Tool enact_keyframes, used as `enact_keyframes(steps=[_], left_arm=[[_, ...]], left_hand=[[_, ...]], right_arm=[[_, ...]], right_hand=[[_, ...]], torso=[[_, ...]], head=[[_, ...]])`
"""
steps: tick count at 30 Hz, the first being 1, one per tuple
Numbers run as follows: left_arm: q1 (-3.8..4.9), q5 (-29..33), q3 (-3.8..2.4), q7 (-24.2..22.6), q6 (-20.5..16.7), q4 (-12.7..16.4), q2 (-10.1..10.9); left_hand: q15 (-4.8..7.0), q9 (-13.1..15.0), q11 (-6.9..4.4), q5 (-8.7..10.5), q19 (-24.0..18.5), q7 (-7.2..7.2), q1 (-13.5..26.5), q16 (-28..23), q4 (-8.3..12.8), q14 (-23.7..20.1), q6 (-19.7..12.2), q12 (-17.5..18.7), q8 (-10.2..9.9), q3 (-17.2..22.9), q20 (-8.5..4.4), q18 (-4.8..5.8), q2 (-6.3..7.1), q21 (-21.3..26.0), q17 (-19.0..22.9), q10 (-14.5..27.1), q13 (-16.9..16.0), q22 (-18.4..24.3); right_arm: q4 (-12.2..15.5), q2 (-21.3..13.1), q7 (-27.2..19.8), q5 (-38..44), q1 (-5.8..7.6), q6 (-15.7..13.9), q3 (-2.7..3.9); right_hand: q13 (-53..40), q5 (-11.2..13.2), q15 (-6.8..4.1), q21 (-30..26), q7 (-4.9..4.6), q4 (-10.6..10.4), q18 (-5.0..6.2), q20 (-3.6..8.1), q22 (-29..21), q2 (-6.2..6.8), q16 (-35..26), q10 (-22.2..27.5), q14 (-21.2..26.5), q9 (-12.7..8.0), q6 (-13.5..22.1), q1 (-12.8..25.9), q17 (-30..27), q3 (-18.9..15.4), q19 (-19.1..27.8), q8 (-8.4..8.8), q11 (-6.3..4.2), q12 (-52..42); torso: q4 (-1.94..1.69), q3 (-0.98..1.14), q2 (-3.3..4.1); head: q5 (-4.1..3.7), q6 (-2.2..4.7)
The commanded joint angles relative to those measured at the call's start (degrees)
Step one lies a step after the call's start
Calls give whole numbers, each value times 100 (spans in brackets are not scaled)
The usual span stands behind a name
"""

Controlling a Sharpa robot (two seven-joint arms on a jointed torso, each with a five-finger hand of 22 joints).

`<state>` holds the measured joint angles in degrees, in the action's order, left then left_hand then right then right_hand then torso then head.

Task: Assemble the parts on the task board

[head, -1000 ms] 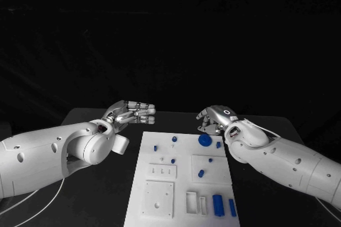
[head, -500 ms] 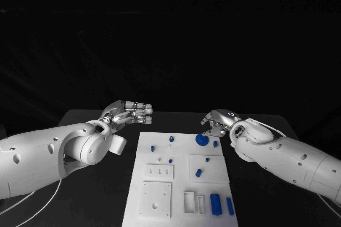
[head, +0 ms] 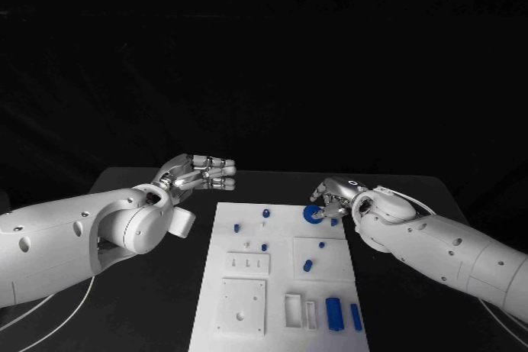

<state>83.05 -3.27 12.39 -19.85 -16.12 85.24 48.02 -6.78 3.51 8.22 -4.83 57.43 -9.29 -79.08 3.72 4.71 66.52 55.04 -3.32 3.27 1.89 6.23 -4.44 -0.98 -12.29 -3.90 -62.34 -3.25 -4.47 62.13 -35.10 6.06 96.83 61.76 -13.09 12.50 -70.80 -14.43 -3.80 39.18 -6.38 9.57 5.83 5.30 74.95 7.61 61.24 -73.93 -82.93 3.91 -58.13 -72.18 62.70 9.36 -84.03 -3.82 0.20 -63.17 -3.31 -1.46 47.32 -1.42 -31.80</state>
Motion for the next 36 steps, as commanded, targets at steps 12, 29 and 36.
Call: enact_keyframes(steps=[12, 29, 36], left_arm=[[13, -43, 0, -46, 113, 10, -8], [13, -44, -1, -39, 120, 3, -10], [13, -44, -1, -34, 123, -7, -19]], left_hand=[[-19, 6, -9, -16, -35, 16, 16, 28, 20, -11, -10, -14, 25, -17, -3, 29, 20, -22, -9, 30, -7, 4], [-21, 5, -8, -15, -37, 14, 24, 27, 13, -16, -19, -15, 24, -22, -1, 29, 18, -22, -9, 32, -8, 4], [-21, 5, -8, -15, -37, 14, 24, 27, 13, -16, -19, -15, 24, -22, -1, 29, 18, -22, -9, 32, -8, 4]], right_arm=[[-208, 93, -25, 153, -59, 154, 3], [-479, 232, -72, 132, -83, 176, 3], [-507, 253, -66, 102, -87, 268, 3]], right_hand=[[2, -29, -3, -20, 6, 45, 36, -40, 420, -55, 43, -11, -49, -5, -33, -31, 39, 83, -265, 18, 2, 19], [-11, -30, -6, 19, 5, 80, 35, -37, 446, -82, 67, -29, -56, -9, -43, 49, 74, 187, -280, 22, -1, 0], [-53, -64, -9, 119, 17, 11, 30, -33, 467, -93, 133, -63, -66, -10, -84, 130, 127, 132, -292, 23, -7, -56]], torso=[[1, 18, 5], [0, 18, 6], [5, 15, 7]], head=[[20, -57], [44, -72], [45, -81]])
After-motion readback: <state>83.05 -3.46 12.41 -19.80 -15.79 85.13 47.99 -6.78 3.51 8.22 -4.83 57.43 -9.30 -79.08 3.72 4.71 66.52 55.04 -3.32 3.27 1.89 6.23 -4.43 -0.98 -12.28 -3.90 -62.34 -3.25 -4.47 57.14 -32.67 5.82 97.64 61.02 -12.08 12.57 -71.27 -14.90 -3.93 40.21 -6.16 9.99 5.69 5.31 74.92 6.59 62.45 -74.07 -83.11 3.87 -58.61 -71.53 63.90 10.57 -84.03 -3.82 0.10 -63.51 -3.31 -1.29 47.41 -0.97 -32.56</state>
